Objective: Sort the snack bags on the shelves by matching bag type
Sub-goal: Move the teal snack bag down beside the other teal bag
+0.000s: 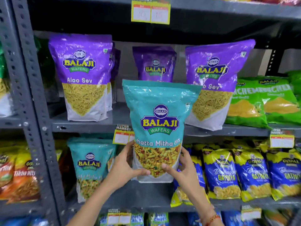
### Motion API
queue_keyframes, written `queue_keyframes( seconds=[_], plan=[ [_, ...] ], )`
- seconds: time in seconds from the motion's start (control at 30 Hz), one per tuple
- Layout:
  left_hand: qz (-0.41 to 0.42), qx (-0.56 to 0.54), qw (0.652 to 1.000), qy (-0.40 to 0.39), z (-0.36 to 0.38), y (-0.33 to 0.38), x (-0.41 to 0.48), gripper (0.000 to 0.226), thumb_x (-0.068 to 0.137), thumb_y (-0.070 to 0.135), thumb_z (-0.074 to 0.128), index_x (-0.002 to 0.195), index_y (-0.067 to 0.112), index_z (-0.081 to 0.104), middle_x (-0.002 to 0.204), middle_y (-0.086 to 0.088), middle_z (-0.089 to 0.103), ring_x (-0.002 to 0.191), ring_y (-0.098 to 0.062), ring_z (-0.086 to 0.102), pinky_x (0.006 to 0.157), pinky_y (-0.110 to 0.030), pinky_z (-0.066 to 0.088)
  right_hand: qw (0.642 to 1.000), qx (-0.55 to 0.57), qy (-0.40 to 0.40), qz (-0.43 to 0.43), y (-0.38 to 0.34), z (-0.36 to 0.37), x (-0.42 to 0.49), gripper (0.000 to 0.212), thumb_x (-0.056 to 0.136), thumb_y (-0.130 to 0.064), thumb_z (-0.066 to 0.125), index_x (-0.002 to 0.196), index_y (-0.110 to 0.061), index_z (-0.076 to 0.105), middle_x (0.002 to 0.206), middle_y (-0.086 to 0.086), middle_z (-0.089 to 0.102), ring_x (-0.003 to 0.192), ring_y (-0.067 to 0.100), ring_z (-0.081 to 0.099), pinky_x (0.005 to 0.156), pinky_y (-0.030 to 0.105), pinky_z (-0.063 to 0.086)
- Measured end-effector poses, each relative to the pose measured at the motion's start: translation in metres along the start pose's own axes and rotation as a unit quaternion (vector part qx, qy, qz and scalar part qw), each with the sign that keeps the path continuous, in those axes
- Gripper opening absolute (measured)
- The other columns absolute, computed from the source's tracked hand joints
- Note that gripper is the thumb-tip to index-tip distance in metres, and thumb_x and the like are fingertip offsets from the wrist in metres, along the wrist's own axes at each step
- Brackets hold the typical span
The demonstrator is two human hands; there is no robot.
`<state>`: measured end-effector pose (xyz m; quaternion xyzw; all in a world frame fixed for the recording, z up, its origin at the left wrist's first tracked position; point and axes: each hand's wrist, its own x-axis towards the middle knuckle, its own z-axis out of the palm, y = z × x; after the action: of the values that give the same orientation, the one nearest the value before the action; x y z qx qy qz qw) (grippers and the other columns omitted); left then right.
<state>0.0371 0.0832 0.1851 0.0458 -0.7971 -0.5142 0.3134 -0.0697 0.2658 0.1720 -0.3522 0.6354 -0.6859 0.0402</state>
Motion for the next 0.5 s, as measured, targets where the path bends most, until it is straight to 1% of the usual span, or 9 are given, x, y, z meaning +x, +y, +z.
queue_keyframes(
  seconds=[0.1, 0.23, 0.27, 0.33, 0.4, 0.43, 0.5],
  plan=[
    [-0.033, -0.002, 0.999, -0.007, 0.009, -0.029, -0.016, 0.099, 0.035, 0.048, 0.091, 0.119, 0.046, 0.040, 0.126, 0.004, 0.060, 0.118, -0.007, 0.056, 0.100, -0.031, 0.045, 0.999, -0.025, -0.024, 0.039, 0.030, 0.000, -0.012, 0.074, 0.051, -0.054, 0.084, 0.116, -0.047, 0.048, 0.112, -0.008, 0.071, 0.104, 0.006, 0.066, 0.087, 0.027, 0.052],
    [-0.084, 0.006, 0.996, -0.010, 0.021, -0.073, -0.039, 0.097, 0.038, 0.055, 0.087, 0.119, 0.052, 0.034, 0.128, 0.011, 0.056, 0.117, 0.002, 0.053, 0.098, -0.023, 0.045, 0.993, -0.067, -0.040, 0.086, 0.070, 0.003, -0.026, 0.067, 0.051, -0.054, 0.082, 0.110, -0.042, 0.053, 0.109, -0.008, 0.071, 0.101, 0.006, 0.067, 0.078, 0.015, 0.051],
    [-0.100, 0.008, 0.995, -0.011, 0.022, -0.083, -0.044, 0.097, 0.040, 0.055, 0.087, 0.120, 0.053, 0.032, 0.129, 0.012, 0.055, 0.118, 0.003, 0.052, 0.099, -0.024, 0.044, 0.992, -0.075, -0.043, 0.096, 0.079, 0.005, -0.028, 0.068, 0.051, -0.055, 0.083, 0.111, -0.041, 0.053, 0.110, -0.008, 0.071, 0.102, 0.007, 0.067, 0.079, 0.017, 0.051],
    [-0.119, 0.020, 0.992, -0.027, 0.025, -0.101, -0.051, 0.097, 0.045, 0.052, 0.086, 0.125, 0.052, 0.030, 0.132, 0.015, 0.052, 0.121, 0.004, 0.048, 0.102, -0.028, 0.043, 0.988, -0.090, -0.054, 0.115, 0.097, 0.008, -0.030, 0.073, 0.051, -0.057, 0.083, 0.114, -0.040, 0.052, 0.114, -0.008, 0.069, 0.107, 0.007, 0.064, 0.086, 0.024, 0.053],
    [-0.138, 0.033, 0.989, -0.038, 0.025, -0.117, -0.054, 0.103, 0.049, 0.050, 0.086, 0.135, 0.041, 0.030, 0.136, 0.014, 0.049, 0.126, -0.001, 0.046, 0.105, -0.036, 0.041, 0.984, -0.091, -0.066, 0.135, 0.112, 0.012, -0.031, 0.080, 0.050, -0.059, 0.083, 0.119, -0.034, 0.050, 0.118, -0.009, 0.066, 0.111, 0.007, 0.061, 0.091, 0.029, 0.052],
    [-0.145, 0.039, 0.988, -0.040, 0.025, -0.125, -0.054, 0.104, 0.050, 0.048, 0.087, 0.136, 0.035, 0.030, 0.136, 0.013, 0.049, 0.126, -0.002, 0.045, 0.106, -0.038, 0.041, 0.983, -0.092, -0.070, 0.145, 0.118, 0.015, -0.031, 0.084, 0.050, -0.059, 0.082, 0.122, -0.029, 0.050, 0.120, -0.008, 0.065, 0.113, 0.007, 0.060, 0.093, 0.031, 0.052],
    [-0.162, 0.057, 0.984, -0.044, 0.025, -0.137, -0.052, 0.102, 0.049, 0.046, 0.086, 0.133, 0.034, 0.029, 0.132, 0.017, 0.049, 0.125, -0.004, 0.046, 0.105, -0.040, 0.041, 0.979, -0.103, -0.074, 0.158, 0.131, 0.020, -0.029, 0.090, 0.050, -0.062, 0.081, 0.125, -0.024, 0.049, 0.121, -0.008, 0.064, 0.114, 0.007, 0.059, 0.095, 0.034, 0.051]
  ],
)
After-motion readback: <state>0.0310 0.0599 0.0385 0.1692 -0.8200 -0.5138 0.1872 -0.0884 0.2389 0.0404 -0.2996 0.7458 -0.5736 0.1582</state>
